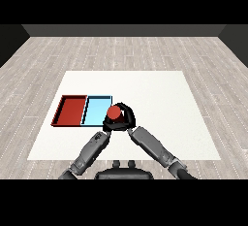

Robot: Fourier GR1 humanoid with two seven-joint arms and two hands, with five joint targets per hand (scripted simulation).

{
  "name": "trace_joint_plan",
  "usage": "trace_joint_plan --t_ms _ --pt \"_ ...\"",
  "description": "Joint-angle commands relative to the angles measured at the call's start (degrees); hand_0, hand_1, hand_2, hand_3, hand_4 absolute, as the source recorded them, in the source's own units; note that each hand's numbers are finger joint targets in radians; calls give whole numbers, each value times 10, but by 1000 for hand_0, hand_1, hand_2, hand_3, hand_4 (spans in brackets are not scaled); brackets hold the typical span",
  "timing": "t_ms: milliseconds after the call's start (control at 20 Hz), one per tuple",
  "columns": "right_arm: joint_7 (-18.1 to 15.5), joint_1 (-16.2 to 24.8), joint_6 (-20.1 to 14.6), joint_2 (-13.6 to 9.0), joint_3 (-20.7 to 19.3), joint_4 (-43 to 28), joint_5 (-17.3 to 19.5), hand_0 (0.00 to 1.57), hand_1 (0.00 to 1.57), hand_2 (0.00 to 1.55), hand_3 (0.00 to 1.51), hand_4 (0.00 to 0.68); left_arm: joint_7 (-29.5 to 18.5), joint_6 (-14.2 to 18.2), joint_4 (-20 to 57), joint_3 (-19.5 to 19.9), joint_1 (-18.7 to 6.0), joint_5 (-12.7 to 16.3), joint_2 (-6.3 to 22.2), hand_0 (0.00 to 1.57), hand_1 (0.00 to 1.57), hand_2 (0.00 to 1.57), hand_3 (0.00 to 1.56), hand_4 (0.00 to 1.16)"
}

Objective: Pick the red can and put it in the red box

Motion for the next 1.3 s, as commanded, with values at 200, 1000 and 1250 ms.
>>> trace_joint_plan --t_ms 200,1000,1250 --pt "13 11 -5 2 10 -19 5 1547 1547 1462 1376 605 45 129 33 -33 -71 26 -3 1523 1523 1489 1403 855" --pt "49 5 15 2 -8 -26 39 0 0 0 0 0 25 133 -11 7 -31 -33 -3 1571 1571 1529 1455 1118" --pt "36 -18 6 2 -4 -9 2 0 0 0 0 0 17 138 -26 -3 -13 -53 -3 1571 1571 1541 1466 1123"
